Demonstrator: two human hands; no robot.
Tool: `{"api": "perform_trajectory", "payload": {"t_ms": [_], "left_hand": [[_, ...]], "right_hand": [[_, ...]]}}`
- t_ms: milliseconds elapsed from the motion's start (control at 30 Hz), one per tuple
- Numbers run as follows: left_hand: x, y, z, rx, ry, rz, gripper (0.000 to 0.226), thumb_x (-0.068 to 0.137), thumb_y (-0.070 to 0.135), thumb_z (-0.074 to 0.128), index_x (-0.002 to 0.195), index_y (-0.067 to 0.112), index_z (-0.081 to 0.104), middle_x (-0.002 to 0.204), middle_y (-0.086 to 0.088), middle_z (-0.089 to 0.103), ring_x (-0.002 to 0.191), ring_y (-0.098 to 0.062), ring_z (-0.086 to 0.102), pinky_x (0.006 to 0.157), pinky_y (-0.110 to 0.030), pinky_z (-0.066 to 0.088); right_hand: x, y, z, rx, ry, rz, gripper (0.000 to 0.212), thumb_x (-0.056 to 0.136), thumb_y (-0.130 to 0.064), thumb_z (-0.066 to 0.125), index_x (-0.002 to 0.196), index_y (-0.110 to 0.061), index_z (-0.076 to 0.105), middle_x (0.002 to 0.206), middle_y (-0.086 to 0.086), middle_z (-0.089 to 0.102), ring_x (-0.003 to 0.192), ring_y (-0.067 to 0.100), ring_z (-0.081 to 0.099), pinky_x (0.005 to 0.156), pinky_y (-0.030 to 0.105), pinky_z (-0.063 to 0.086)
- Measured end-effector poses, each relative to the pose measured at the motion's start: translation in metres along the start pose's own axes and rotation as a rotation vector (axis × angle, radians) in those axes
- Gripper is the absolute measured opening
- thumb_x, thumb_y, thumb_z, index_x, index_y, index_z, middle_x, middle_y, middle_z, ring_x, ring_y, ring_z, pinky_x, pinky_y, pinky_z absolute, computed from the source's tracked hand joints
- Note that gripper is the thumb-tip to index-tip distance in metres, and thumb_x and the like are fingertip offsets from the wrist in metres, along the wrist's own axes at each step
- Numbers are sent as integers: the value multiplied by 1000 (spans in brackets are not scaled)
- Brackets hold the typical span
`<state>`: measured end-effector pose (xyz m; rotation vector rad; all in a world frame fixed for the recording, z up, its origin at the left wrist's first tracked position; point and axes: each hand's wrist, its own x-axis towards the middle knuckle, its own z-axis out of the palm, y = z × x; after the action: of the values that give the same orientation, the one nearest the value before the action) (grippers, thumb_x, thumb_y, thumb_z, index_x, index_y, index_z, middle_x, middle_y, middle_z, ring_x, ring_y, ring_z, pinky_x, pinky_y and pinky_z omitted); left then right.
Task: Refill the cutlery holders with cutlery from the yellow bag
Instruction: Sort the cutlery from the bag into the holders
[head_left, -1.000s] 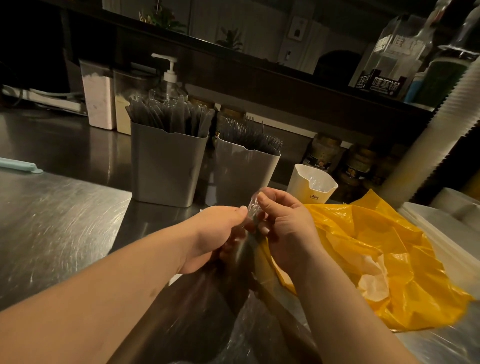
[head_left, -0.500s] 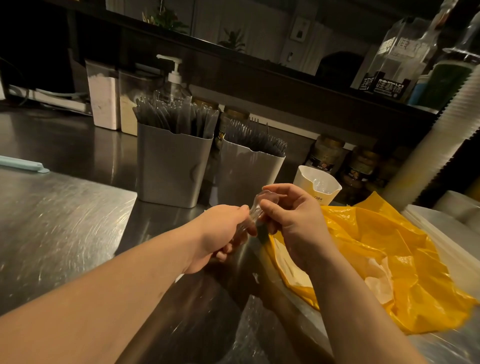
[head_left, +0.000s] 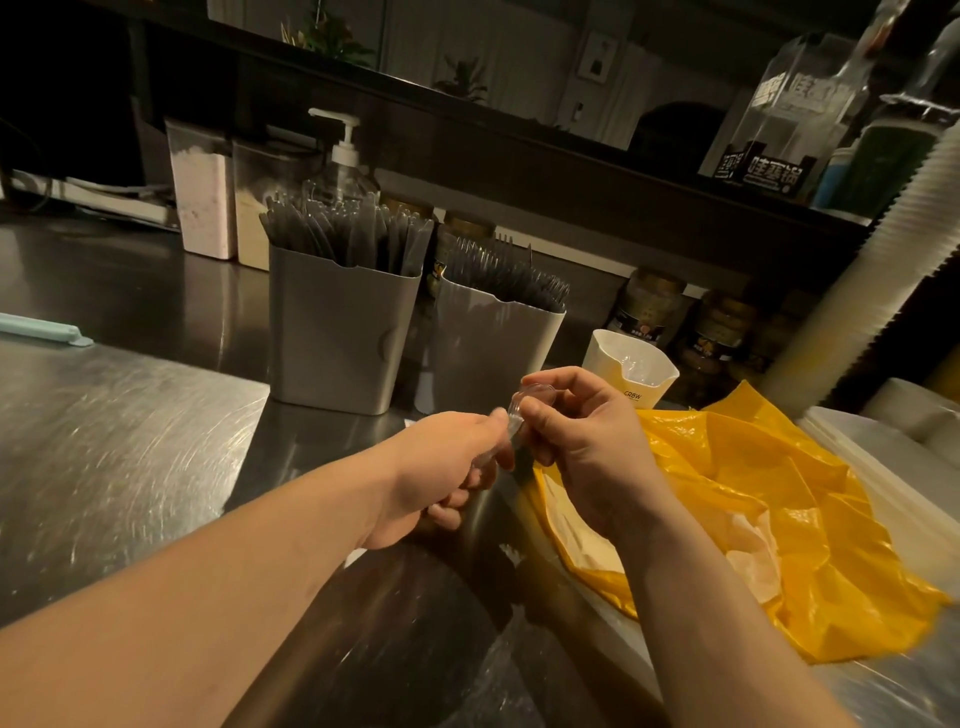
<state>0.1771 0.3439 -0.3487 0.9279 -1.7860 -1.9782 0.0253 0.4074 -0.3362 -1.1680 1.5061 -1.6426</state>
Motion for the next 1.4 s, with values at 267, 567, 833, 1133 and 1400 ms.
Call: {"api": "perform_trajectory", "payload": {"t_ms": [267, 567, 833, 1133, 1400], "left_hand": [[-5, 3, 2, 111, -16, 17, 36, 107, 45, 37, 89, 22, 56, 73, 5, 46, 61, -9, 38, 83, -34, 57], [10, -2, 12, 51, 29, 134, 37, 106, 46, 38, 102, 20, 63, 83, 0, 57, 75, -13, 50, 71, -28, 43], [39, 20, 41, 311, 140, 300, 32, 107, 36, 43, 91, 20, 66, 72, 0, 59, 63, -11, 51, 61, -26, 44], [69, -21, 70, 277, 425, 595, 28, 103, 37, 50, 82, 25, 64, 75, 12, 64, 79, -4, 61, 63, -18, 51], [61, -28, 78, 363, 287, 632, 22, 101, 40, 52, 85, 30, 64, 75, 15, 64, 82, -4, 62, 62, -13, 49]], "right_hand": [[-2, -12, -14, -246, -82, -33, 20, 91, 3, 67, 103, -13, 69, 93, 6, 75, 80, 22, 73, 62, 26, 56], [10, -38, -44, -238, -72, -58, 16, 88, 9, 65, 97, -5, 69, 87, 8, 75, 80, 23, 73, 65, 26, 58], [87, -79, -131, -654, 363, -223, 18, 94, 4, 61, 103, -10, 68, 97, 9, 72, 87, 21, 73, 75, 34, 63], [132, -24, -130, -997, 242, -63, 16, 92, -6, 68, 94, -22, 69, 100, 3, 69, 90, 18, 68, 73, 27, 60], [123, -10, -130, -1145, 29, -6, 26, 98, -18, 63, 122, -19, 72, 123, 4, 68, 105, 20, 63, 91, 35, 58]]}}
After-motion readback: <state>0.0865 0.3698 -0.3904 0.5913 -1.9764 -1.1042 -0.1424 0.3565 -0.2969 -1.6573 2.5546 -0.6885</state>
